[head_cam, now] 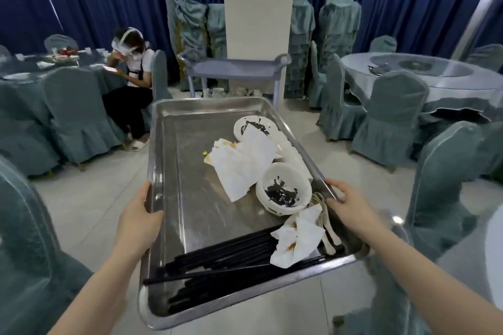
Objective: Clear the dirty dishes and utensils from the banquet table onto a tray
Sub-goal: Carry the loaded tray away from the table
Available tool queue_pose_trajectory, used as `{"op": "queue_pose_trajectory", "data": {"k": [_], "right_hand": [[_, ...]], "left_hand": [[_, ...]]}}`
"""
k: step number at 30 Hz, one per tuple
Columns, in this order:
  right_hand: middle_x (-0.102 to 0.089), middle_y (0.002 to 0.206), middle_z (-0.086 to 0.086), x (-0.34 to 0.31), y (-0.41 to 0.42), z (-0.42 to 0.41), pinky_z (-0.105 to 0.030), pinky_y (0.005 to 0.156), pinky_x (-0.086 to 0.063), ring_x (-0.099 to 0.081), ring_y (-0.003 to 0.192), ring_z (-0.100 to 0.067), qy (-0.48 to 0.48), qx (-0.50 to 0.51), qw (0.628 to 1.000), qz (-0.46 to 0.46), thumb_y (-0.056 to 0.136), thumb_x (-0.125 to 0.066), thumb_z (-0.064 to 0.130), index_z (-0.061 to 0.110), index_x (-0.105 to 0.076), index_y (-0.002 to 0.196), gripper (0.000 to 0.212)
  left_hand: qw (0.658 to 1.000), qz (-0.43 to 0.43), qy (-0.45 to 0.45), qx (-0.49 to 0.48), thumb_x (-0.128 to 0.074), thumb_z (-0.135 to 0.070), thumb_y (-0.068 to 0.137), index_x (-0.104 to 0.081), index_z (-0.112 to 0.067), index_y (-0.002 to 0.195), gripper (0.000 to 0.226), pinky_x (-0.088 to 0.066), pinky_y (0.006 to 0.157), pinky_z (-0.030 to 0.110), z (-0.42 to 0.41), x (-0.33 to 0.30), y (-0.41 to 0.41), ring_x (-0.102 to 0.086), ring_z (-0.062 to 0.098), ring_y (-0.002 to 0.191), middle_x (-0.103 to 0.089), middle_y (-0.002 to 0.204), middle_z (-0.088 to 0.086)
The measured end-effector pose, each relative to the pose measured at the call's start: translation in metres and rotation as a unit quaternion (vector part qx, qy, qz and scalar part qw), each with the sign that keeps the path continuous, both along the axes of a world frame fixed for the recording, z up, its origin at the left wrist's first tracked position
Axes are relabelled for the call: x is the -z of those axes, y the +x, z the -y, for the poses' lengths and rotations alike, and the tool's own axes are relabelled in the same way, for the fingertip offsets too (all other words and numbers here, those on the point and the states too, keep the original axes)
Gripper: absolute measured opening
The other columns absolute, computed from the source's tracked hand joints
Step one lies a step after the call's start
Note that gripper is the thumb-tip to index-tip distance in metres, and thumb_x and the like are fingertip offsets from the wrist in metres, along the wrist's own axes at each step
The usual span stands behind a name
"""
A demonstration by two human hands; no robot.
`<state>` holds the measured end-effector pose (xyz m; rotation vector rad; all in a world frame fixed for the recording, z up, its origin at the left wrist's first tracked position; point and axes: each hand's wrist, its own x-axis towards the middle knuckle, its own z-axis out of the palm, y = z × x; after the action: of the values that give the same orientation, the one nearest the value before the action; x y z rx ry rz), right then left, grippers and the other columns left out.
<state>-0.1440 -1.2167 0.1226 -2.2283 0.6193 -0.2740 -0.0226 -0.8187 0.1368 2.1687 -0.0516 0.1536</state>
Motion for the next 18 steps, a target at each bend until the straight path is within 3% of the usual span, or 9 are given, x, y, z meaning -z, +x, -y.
{"op": "queue_pose_trajectory", "data": {"k": [2,4,6,8,10,13,18], "right_hand": [[-0.069,0.094,0.004,0.001,0.058,0.018,-0.04,0.08,-0.055,-0.066,0.078,-0.018,-0.004,-0.012,1.0,0.003,0.086,-0.059,0.022,0.045,-0.051,0.124,0.045],[-0.069,0.094,0.004,0.003,0.126,0.04,-0.037,0.08,-0.053,-0.065,0.079,-0.018,-0.016,-0.015,1.0,0.013,0.086,-0.059,0.021,0.042,-0.053,0.124,0.044],[-0.067,0.097,0.006,0.005,0.183,0.058,-0.036,0.08,-0.054,-0.065,0.082,-0.019,-0.022,-0.018,1.0,0.008,0.087,-0.059,0.023,0.044,-0.051,0.124,0.043],[-0.067,0.095,0.007,0.01,0.243,0.079,-0.034,0.074,-0.054,-0.065,0.077,-0.016,-0.014,-0.01,1.0,0.008,0.087,-0.058,0.023,0.045,-0.051,0.124,0.043],[-0.067,0.094,0.006,0.012,0.291,0.1,-0.027,0.066,-0.05,-0.064,0.073,-0.014,-0.006,-0.002,1.0,0.008,0.088,-0.058,0.022,0.045,-0.051,0.124,0.043],[-0.068,0.096,0.003,0.015,0.365,0.137,-0.024,0.065,-0.045,-0.062,0.074,-0.014,-0.011,0.007,1.0,-0.007,0.088,-0.059,0.022,0.044,-0.052,0.123,0.042],[-0.065,0.077,0.01,0.013,0.504,0.21,-0.021,0.052,-0.039,-0.055,0.06,-0.005,-0.03,-0.001,0.999,-0.016,0.088,-0.058,0.024,0.044,-0.051,0.126,0.043]], "left_hand": [[1.0,0.001,-0.01,-0.014,-0.059,0.001,0.076,-0.042,-0.042,0.135,0.075,-0.043,0.057,0.027,0.018,0.004,0.052,-0.06,0.008,0.074,-0.061,0.091,-0.018],[1.0,0.006,-0.021,-0.021,-0.06,0.003,0.076,-0.046,-0.038,0.133,0.072,-0.04,0.059,0.021,0.039,0.013,0.116,-0.055,0.0,0.074,-0.057,0.086,-0.03],[1.0,0.007,-0.024,-0.009,-0.06,0.005,0.074,-0.049,-0.044,0.124,0.071,-0.039,0.059,0.018,0.057,0.017,0.175,-0.054,-0.006,0.073,-0.057,0.074,-0.039],[1.0,0.005,-0.011,0.009,-0.059,0.005,0.072,-0.048,-0.055,0.113,0.073,-0.044,0.058,0.023,0.077,0.019,0.24,-0.059,-0.002,0.073,-0.061,0.076,-0.041],[1.0,-0.005,-0.012,0.024,-0.058,0.003,0.07,-0.052,-0.054,0.107,0.069,-0.05,0.06,0.03,0.098,0.017,0.296,-0.063,0.005,0.073,-0.067,0.078,-0.028],[0.998,-0.029,-0.033,0.041,-0.059,0.0,0.075,-0.054,-0.04,0.119,0.06,-0.055,0.068,0.039,0.137,0.017,0.373,-0.067,0.015,0.078,-0.07,0.086,-0.015],[0.997,-0.021,-0.053,0.049,-0.059,-0.011,0.077,-0.052,-0.044,0.122,0.057,-0.053,0.073,0.037,0.21,0.012,0.497,-0.066,0.013,0.086,-0.07,0.095,-0.017]]}}
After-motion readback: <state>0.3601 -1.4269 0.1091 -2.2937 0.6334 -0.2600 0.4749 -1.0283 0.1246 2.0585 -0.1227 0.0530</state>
